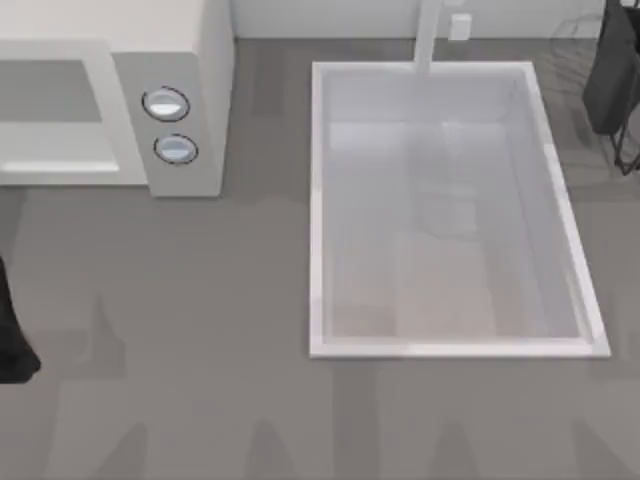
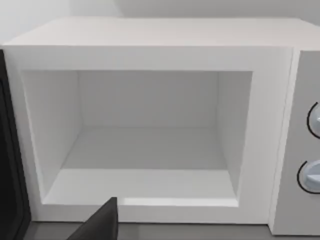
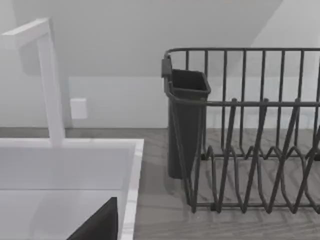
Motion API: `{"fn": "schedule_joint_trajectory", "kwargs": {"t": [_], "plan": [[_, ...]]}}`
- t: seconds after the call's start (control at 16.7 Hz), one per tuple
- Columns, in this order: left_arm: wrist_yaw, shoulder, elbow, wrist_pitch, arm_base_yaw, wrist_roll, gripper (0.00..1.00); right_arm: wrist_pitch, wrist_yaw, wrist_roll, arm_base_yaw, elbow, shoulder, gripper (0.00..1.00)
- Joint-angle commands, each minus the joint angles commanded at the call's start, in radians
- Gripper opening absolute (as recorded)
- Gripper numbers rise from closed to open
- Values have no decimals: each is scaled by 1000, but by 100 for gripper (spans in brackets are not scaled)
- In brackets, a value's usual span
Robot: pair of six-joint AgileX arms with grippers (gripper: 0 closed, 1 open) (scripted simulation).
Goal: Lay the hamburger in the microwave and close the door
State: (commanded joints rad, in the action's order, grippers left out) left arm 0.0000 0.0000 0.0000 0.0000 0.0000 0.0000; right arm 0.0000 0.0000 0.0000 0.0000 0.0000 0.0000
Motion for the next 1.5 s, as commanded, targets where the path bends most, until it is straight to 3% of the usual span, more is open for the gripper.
{"fn": "schedule_joint_trajectory", "kwargs": {"t": [0.24, 0.48, 1.14, 1.5], "plan": [[0, 32, 28, -24, 3, 31, 100, 0, 0, 0, 0, 0, 0, 100], [0, 224, 174, -152, 20, 194, 100, 0, 0, 0, 0, 0, 0, 100], [-2, 1259, 804, -703, 95, 900, 100, 0, 0, 0, 0, 0, 0, 100], [-2, 1635, 1050, -918, 122, 1175, 100, 0, 0, 0, 0, 0, 0, 100]]}}
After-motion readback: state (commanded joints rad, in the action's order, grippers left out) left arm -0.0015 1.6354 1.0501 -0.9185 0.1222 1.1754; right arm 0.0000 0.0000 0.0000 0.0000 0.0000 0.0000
